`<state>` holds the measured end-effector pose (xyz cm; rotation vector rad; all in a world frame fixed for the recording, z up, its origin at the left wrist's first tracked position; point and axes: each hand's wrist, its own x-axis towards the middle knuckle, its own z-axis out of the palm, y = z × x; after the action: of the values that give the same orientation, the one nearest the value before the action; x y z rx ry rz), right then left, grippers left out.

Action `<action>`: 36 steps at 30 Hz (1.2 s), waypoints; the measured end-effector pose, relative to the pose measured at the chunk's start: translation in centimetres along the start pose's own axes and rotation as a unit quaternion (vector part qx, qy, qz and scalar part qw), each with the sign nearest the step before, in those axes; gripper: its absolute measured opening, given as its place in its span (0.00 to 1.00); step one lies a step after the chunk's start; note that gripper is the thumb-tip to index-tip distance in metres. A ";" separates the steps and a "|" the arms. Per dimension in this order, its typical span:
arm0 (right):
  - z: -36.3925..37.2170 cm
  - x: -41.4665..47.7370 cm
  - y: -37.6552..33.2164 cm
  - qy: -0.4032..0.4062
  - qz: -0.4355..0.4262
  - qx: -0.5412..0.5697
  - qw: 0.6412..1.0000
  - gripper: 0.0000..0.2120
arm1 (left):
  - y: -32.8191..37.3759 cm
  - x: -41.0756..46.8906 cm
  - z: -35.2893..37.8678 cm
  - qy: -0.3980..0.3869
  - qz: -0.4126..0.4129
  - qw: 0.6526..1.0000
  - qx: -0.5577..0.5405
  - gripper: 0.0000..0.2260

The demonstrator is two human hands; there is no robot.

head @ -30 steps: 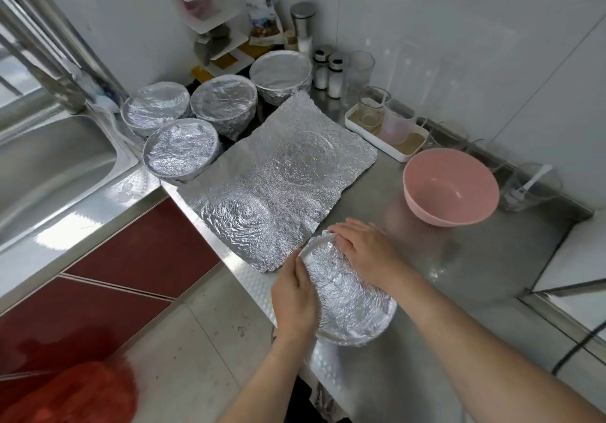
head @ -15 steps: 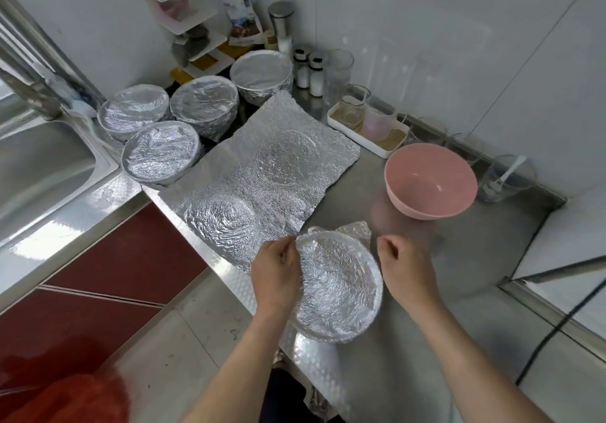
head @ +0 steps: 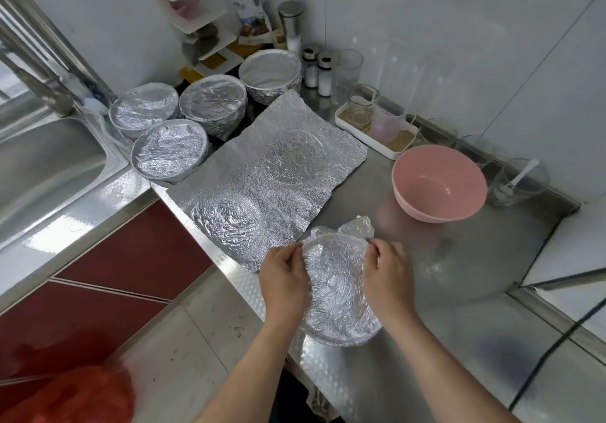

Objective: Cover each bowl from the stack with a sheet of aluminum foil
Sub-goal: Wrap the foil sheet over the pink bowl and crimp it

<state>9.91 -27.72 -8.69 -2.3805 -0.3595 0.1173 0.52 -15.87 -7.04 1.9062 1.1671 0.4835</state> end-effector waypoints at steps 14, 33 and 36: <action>0.0 3.1 -2.5 -0.139 -0.142 -0.082 0.977 0.12 | 1.1 3.9 -0.3 -0.237 0.125 0.959 0.096 0.19; -0.1 3.5 -2.1 -0.166 -0.160 -0.041 0.972 0.10 | 0.9 5.4 -0.5 -0.258 0.150 0.941 0.160 0.11; -0.1 3.7 -1.9 -0.169 -0.171 -0.039 0.970 0.10 | 0.7 5.0 -0.7 -0.272 0.147 0.939 0.153 0.12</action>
<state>13.02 -25.41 -7.30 -2.3329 -0.9447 0.3555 2.92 -11.39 -6.55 2.2983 0.6184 -0.0919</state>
